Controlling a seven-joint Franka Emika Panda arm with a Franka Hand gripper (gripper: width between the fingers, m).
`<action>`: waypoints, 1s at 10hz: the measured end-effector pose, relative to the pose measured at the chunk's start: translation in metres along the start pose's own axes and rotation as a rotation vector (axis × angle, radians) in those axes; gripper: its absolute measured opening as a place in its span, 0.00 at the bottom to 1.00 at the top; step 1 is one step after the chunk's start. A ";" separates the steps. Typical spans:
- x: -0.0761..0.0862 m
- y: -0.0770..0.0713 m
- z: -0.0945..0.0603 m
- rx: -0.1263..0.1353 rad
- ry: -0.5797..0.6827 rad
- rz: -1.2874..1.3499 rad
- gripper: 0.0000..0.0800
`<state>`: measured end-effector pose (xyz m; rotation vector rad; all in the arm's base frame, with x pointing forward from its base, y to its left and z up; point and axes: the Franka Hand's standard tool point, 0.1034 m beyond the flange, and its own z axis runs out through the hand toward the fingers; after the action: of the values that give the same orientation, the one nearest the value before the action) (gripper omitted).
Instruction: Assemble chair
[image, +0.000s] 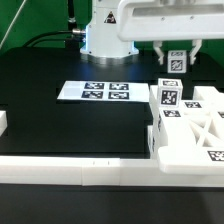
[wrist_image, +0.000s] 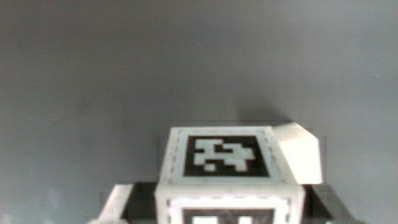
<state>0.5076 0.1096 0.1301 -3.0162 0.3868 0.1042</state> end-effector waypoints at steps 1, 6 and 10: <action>0.022 -0.024 -0.014 -0.018 -0.025 0.043 0.35; 0.055 -0.052 -0.020 -0.050 -0.038 0.077 0.35; 0.111 -0.051 -0.030 -0.061 0.027 0.005 0.35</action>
Offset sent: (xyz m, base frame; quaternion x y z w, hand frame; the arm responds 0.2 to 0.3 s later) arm 0.0000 0.0000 0.0000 0.0000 0.0000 0.0000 1.0000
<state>0.6298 0.1280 0.1559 -3.0794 0.4013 0.0764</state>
